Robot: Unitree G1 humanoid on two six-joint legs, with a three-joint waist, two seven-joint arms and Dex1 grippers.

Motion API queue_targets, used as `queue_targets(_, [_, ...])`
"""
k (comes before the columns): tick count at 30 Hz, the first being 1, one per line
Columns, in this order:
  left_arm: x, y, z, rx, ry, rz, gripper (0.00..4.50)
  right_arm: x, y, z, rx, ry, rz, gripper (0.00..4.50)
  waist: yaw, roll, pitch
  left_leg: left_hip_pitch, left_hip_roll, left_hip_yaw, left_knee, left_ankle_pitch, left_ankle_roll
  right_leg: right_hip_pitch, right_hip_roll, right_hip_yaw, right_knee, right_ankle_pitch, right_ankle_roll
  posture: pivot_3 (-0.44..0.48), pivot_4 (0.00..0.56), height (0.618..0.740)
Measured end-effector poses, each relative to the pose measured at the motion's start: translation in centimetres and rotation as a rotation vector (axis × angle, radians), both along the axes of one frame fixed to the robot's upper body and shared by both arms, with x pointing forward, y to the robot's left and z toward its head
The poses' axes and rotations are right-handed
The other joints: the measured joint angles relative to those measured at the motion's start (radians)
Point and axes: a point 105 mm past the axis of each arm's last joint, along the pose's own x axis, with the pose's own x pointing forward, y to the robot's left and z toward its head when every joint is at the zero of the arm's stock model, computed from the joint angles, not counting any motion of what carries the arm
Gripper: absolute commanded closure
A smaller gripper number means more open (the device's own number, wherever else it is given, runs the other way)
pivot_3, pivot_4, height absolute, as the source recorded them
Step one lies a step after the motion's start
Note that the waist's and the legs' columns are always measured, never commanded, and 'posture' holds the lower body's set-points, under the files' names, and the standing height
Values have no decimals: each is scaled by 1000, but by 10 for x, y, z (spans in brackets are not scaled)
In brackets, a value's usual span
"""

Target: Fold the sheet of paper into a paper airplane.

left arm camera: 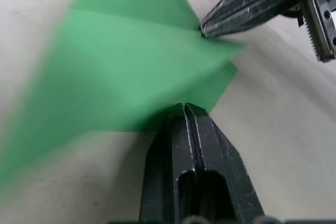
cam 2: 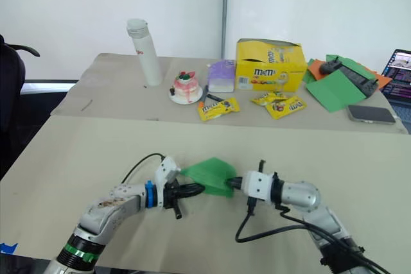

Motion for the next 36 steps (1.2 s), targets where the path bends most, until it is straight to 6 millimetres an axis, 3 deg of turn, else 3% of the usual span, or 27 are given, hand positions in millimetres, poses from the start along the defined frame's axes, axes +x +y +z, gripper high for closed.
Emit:
queue_targets(4, [-16, 12, 5, 13, 48, -82, 4500, -3, -1, -5, 2, 10, -6, 4446, -8, -1, 1, 0, 2, 0, -1, 0, 0, -1, 1, 1, 0, 0, 0, 0, 150, 740])
queue_targets(6, [-32, 24, 18, 2, 84, -157, 4500, -4, -2, -6, 4, 0, -5, 4446, -10, -2, 1, 0, 3, 0, -2, 0, 0, -1, 0, 0, 0, -1, -2, 0, 150, 740])
queue_targets(8, [-35, 30, 41, -55, 76, -191, 4500, -4, -3, -7, 0, -11, -3, 4446, -6, -1, 2, 2, 3, -1, -2, 0, 0, 0, -3, -1, 1, -1, -2, 0, 150, 740])
queue_targets(10, [-30, 31, 59, -121, 48, -189, 4500, -4, -4, -8, -3, -23, -3, 4446, 1, -2, 2, 2, 2, -1, -1, 0, 0, 1, -2, -2, 1, -1, -2, 0, 150, 740])
queue_targets(14, [8, 42, 83, -180, -66, -59, 4500, -5, -3, -9, -13, -42, 4, 4446, 0, -2, 3, 2, 0, 0, 0, 0, 0, 1, 1, -2, 1, -1, -2, 0, 150, 740])
queue_targets(18, [34, 57, 66, -101, -122, 43, 4500, -7, 0, -9, -11, -55, 14, 4446, -4, -2, 3, 2, 0, 0, -2, 0, 0, 0, 4, -1, 0, -1, -2, 0, 150, 740])
queue_targets(22, [43, 56, 37, 18, -169, -8, 4500, -7, 0, -10, -13, -60, 10, 4446, -2, -3, 3, 2, 0, -1, -2, 0, 0, 0, 4, -1, 0, -1, -2, 0, 150, 740])
queue_targets(26, [42, 43, 19, 57, -182, -142, 4500, -8, 1, -9, -21, -74, 15, 4446, -2, -3, 3, 2, 1, 0, -2, 0, 0, 0, 4, -1, 1, -1, -2, 0, 150, 740])
queue_targets(31, [30, 27, 22, 52, -193, -355, 4500, -9, 3, -9, -9, -76, 9, 4446, -4, -3, 2, 1, 1, 0, -2, 0, 0, 0, 6, 0, 1, -2, -2, 0, 150, 740])
queue_targets(36, [22, 14, 13, 33, -156, -456, 4500, -11, 3, -10, -4, -77, -1, 4446, -2, -3, 2, 1, 2, -1, -1, 0, 0, 0, 8, 0, 1, -2, -2, 0, 150, 740])
